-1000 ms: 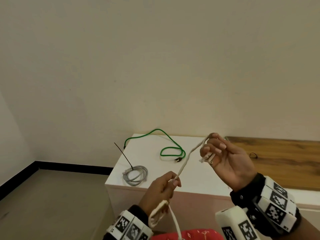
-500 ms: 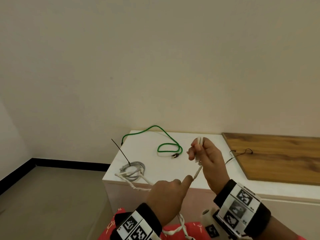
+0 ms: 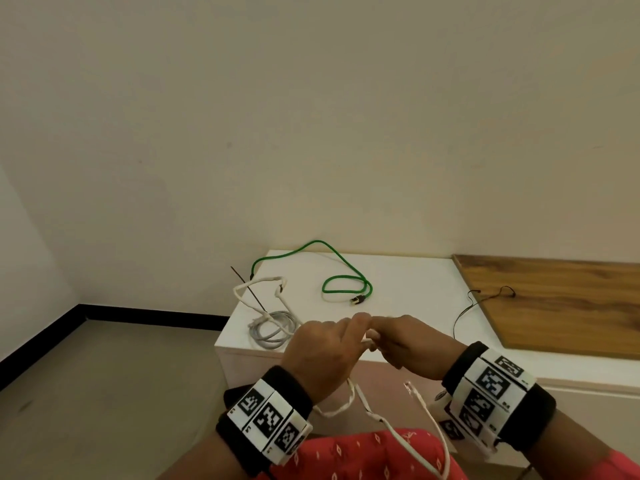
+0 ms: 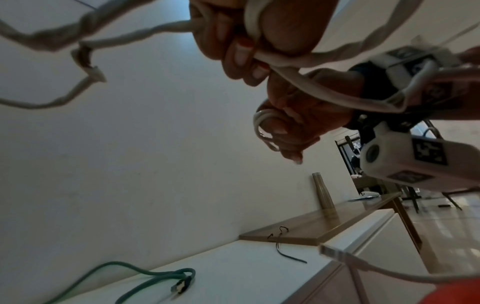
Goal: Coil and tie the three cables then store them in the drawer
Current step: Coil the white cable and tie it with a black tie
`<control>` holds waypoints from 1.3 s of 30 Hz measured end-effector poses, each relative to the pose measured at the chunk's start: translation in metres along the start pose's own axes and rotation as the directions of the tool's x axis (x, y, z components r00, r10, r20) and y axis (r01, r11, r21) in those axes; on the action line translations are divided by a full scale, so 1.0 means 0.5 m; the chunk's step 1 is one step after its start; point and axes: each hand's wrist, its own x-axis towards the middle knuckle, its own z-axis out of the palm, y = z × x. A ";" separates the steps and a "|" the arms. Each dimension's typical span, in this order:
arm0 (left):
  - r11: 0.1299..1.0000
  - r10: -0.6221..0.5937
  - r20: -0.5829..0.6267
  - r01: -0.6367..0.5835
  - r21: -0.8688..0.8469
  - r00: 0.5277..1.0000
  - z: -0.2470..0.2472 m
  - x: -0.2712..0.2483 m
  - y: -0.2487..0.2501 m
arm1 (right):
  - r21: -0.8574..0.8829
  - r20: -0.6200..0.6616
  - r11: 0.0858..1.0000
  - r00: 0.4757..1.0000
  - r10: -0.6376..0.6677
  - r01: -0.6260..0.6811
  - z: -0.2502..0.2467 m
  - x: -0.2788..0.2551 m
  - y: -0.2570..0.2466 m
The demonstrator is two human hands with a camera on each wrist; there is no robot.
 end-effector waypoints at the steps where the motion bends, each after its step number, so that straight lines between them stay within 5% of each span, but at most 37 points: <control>1: 1.000 0.011 -0.025 -0.011 0.000 1.000 -0.001 0.001 -0.001 | 0.050 0.049 0.999 0.999 -0.006 0.003 -0.003 -0.003 -0.001; 6: 0.998 -0.030 -0.007 0.030 -0.060 1.000 -0.010 0.011 -0.034 | 0.043 0.061 0.998 0.997 -0.044 0.041 0.006 -0.002 -0.006; 9: 0.967 -0.116 0.094 0.135 -0.216 0.989 -0.016 0.000 -0.063 | 0.242 -0.004 0.970 1.000 0.016 -0.014 -0.003 0.000 0.003; 16: 0.668 -0.361 0.343 0.497 -0.553 0.867 -0.002 -0.086 -0.153 | 0.536 -0.108 0.837 0.976 0.191 -0.104 -0.052 -0.015 0.066; 18: 0.488 -0.464 0.426 0.625 -0.609 0.777 0.008 -0.113 -0.179 | 0.617 -0.125 0.780 0.965 0.231 -0.107 -0.058 -0.017 0.071; 19: 0.348 -0.572 0.454 0.703 -0.620 0.683 0.014 -0.130 -0.197 | 0.671 -0.151 0.735 0.953 0.263 -0.096 -0.066 -0.021 0.074; 22: -0.107 -0.796 0.548 0.831 -0.546 0.258 0.028 -0.210 -0.261 | 0.780 -0.212 0.624 0.921 0.326 -0.042 -0.099 -0.038 0.089; 24: -0.213 -0.829 0.554 0.872 -0.440 0.077 0.025 -0.270 -0.291 | 0.806 -0.237 0.592 0.909 0.343 -0.013 -0.115 -0.046 0.107; 26: -0.222 -0.853 0.520 0.932 -0.287 -0.043 0.017 -0.329 -0.313 | 0.847 -0.243 0.532 0.900 0.361 0.016 -0.123 -0.049 0.124; 28: -0.153 -0.835 0.536 0.988 -0.008 -0.125 0.014 -0.373 -0.323 | 0.897 -0.251 0.436 0.891 0.378 0.068 -0.135 -0.052 0.137; 31: 0.199 -0.849 0.524 0.872 0.447 -0.075 0.021 -0.444 -0.316 | 0.924 -0.275 0.356 0.886 0.373 0.137 -0.154 -0.058 0.142; 33: 0.178 -0.850 0.517 0.867 0.466 -0.104 0.029 -0.476 -0.303 | 0.927 -0.274 0.344 0.896 0.351 0.149 -0.154 -0.057 0.134; 34: 0.177 -0.810 0.559 0.838 0.517 -0.175 0.030 -0.467 -0.289 | 0.923 -0.269 0.359 0.902 0.338 0.141 -0.152 -0.055 0.126; 37: 0.223 -0.741 0.644 0.834 0.505 -0.191 0.039 -0.434 -0.282 | 0.863 -0.236 0.500 0.932 0.277 0.070 -0.133 -0.042 0.089; 38: 0.170 -0.769 0.612 0.865 0.472 -0.183 0.044 -0.431 -0.294 | 0.843 -0.208 0.536 0.946 0.249 0.044 -0.127 -0.039 0.078; 39: 0.003 -0.808 0.531 0.899 0.438 -0.256 0.045 -0.423 -0.307 | 0.828 -0.176 0.560 0.958 0.227 0.020 -0.120 -0.037 0.067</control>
